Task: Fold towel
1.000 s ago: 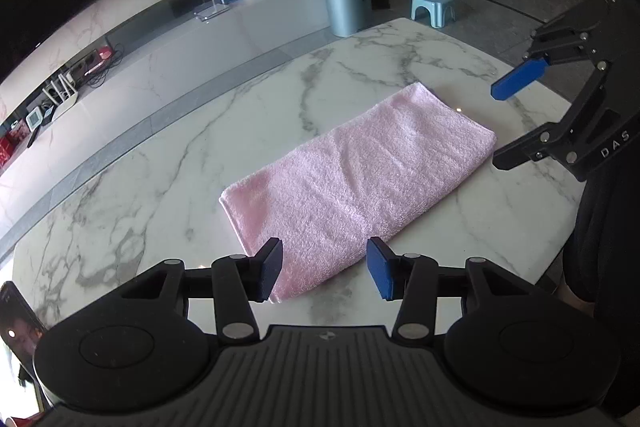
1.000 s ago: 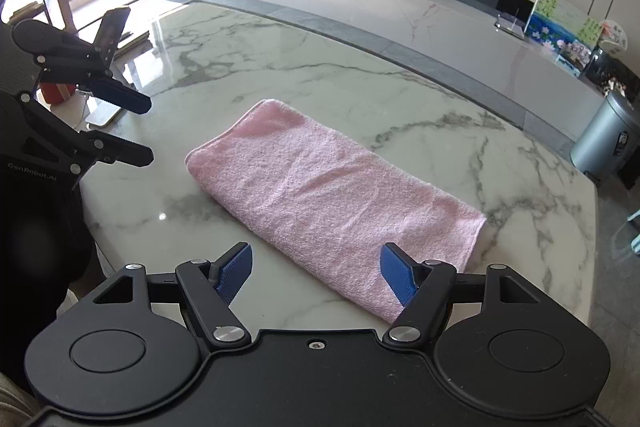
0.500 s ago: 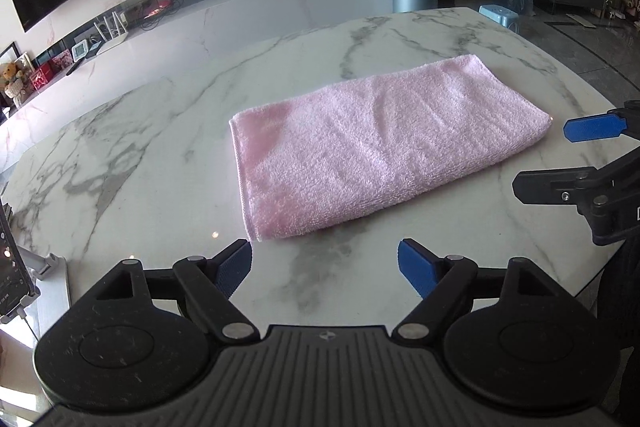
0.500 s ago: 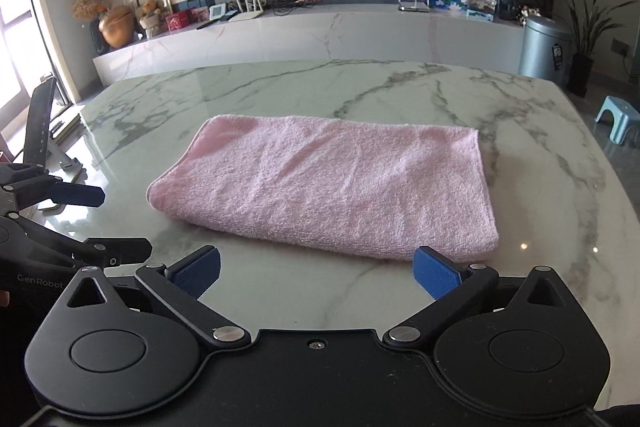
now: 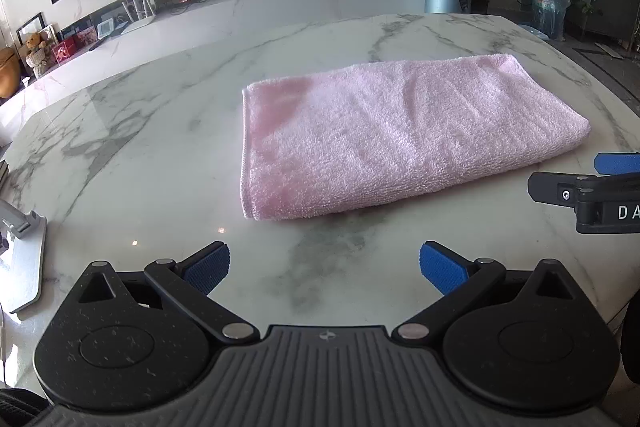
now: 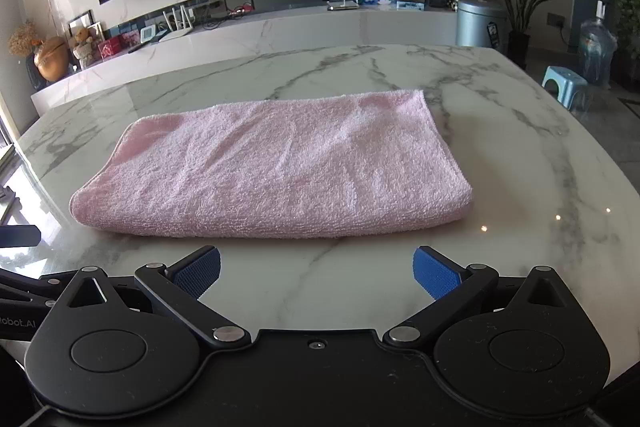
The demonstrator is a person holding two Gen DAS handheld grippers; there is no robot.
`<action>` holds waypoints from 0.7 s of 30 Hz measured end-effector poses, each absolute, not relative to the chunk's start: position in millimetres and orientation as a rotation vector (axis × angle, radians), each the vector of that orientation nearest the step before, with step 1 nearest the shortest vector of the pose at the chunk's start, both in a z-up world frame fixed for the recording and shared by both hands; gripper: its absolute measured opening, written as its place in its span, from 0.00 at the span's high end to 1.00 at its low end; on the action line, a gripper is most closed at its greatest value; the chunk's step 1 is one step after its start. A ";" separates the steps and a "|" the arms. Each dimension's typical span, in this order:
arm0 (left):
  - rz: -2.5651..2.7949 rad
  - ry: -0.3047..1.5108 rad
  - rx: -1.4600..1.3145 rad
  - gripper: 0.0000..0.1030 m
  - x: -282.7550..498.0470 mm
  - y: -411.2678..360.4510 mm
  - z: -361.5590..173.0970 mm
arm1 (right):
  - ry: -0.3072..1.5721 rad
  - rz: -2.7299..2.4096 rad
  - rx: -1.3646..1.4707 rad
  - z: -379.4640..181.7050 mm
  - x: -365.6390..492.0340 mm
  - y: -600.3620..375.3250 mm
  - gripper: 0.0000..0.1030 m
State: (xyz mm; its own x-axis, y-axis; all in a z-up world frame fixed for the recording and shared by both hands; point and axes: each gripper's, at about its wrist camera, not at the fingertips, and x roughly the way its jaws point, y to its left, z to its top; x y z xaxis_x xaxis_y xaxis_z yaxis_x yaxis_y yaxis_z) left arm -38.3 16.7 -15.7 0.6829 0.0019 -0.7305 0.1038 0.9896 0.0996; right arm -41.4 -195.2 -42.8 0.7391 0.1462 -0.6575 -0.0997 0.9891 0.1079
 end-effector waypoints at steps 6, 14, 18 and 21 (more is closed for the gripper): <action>-0.037 0.824 0.108 0.00 -36.2 13.2 -30.5 | 0.752 0.107 0.075 -52.4 -36.3 -191.1 0.01; -0.031 0.817 0.032 0.00 -33.0 16.6 -37.7 | 0.755 0.109 0.005 -60.5 -30.7 -174.2 0.00; -0.024 0.810 0.029 0.00 -30.8 15.4 -38.4 | 0.741 0.102 -0.038 -63.8 -27.7 -166.7 0.00; -0.032 0.811 0.034 0.00 -25.9 15.1 -38.2 | 0.733 0.098 -0.034 -64.2 -23.7 -166.3 0.00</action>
State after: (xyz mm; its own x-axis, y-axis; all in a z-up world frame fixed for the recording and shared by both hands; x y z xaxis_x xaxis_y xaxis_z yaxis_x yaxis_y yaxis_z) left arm -25.9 15.1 -38.2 0.6886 -0.0153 -0.7250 0.0411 0.9990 0.0180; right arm -23.7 -166.3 -64.2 0.7387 0.0774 -0.6696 -0.1013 0.9949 0.0033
